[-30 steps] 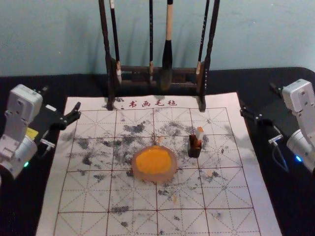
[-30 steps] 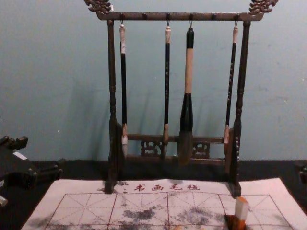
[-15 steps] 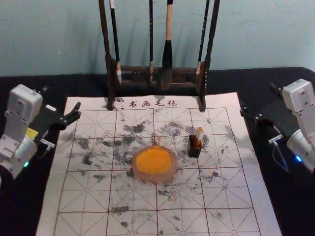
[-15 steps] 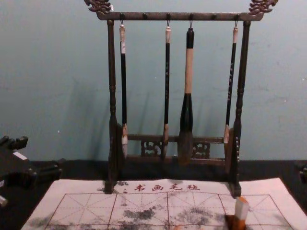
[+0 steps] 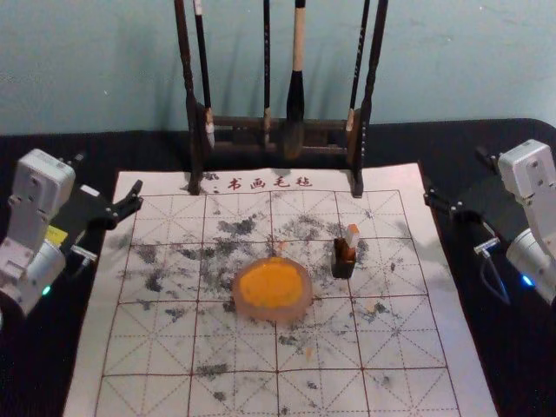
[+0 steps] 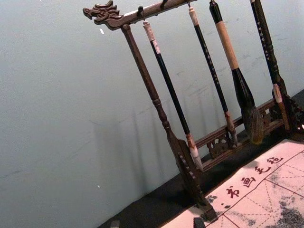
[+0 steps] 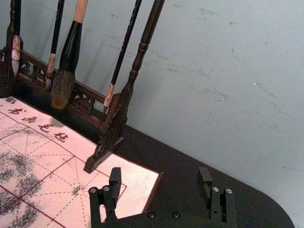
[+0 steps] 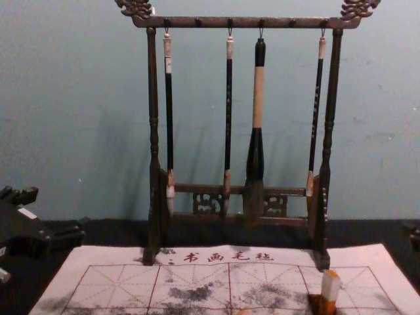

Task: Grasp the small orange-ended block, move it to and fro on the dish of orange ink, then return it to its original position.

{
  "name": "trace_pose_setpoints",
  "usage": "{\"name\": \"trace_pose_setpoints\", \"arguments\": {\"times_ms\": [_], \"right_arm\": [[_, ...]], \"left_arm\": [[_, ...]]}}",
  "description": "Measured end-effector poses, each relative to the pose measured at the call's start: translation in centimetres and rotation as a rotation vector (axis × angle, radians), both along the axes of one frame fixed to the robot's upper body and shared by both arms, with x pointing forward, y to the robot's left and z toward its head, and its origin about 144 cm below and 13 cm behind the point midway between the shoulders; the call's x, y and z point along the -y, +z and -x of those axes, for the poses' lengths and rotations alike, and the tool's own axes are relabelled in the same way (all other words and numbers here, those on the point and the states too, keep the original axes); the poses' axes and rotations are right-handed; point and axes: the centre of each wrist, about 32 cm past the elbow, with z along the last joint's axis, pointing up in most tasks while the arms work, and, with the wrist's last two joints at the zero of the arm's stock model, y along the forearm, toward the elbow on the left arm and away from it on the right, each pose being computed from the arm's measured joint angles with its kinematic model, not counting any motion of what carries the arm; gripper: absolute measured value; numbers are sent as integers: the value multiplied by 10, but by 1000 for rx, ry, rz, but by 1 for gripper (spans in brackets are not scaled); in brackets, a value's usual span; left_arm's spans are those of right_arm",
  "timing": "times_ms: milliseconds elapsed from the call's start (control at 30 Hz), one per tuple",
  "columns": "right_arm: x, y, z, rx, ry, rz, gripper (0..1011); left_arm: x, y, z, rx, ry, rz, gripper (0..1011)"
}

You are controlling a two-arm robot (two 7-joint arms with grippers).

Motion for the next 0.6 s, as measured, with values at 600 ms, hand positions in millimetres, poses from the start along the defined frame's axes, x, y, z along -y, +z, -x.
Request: {"name": "trace_pose_setpoints", "arguments": {"times_ms": [600], "right_arm": [[0, 1, 2, -8, 2, -11, 1002]], "left_arm": [[0, 0, 0, 0, 0, 0, 1001]]}}
